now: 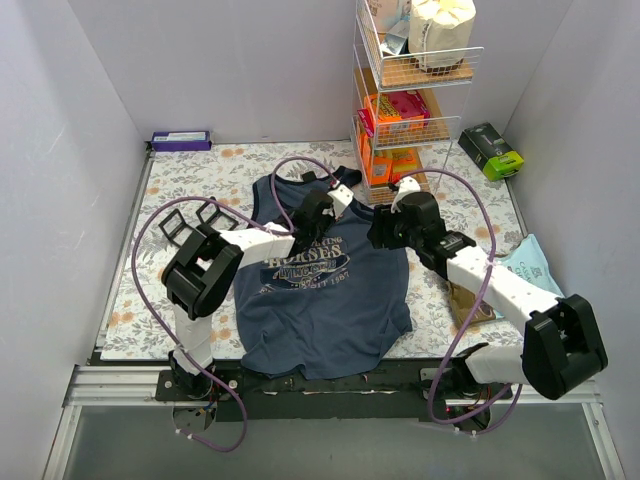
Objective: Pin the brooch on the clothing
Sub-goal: Pin the brooch to the clothes.
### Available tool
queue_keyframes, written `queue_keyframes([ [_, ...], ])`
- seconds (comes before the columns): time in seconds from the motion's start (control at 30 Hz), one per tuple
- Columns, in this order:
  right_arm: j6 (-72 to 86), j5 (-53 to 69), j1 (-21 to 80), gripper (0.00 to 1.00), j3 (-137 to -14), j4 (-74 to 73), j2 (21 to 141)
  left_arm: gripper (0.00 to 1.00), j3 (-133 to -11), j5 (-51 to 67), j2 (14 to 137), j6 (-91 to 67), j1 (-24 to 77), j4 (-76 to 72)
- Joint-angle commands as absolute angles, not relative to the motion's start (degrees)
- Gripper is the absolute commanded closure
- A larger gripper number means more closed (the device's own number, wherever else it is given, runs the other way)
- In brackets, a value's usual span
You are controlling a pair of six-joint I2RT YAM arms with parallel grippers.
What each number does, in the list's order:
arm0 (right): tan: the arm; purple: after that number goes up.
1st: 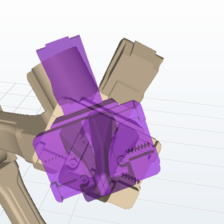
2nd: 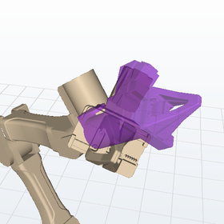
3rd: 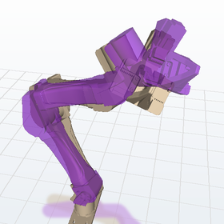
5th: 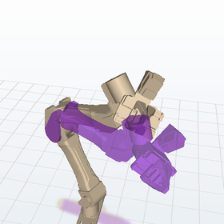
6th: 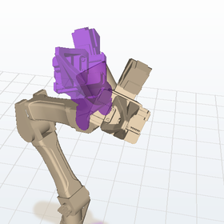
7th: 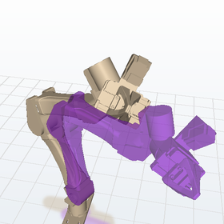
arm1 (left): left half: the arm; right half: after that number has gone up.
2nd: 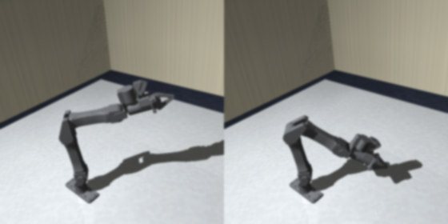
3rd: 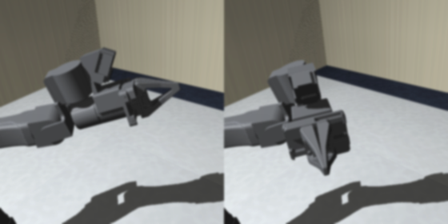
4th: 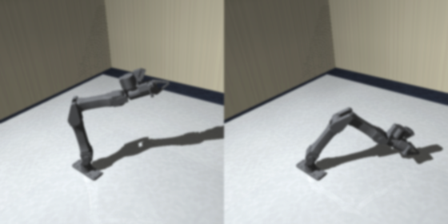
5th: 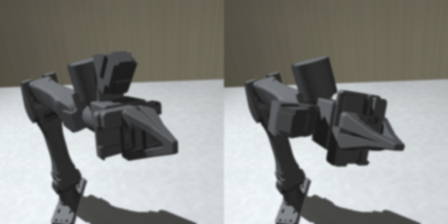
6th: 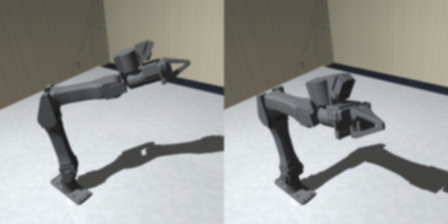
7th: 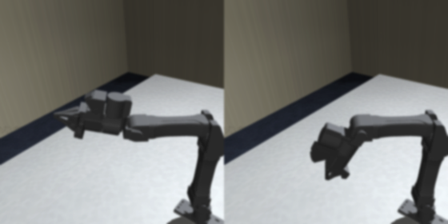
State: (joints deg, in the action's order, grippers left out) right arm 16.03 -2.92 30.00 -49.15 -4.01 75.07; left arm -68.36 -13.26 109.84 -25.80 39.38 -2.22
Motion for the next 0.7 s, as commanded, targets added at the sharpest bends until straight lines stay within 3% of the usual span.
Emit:
queue_keyframes([
  [0.0, 17.6, -2.7, 29.8, 0.39, -46.9, -1.2, 71.3, 1.0, -70.2, -21.7, 110.4, -18.6, 41.0, -4.7],
  [0.67, 18.1, -2.6, 29.6, 0.39, -44.8, -1.7, 68.1, 1.0, -71.4, -26.0, 115.0, -11.5, 45.4, -5.7],
])
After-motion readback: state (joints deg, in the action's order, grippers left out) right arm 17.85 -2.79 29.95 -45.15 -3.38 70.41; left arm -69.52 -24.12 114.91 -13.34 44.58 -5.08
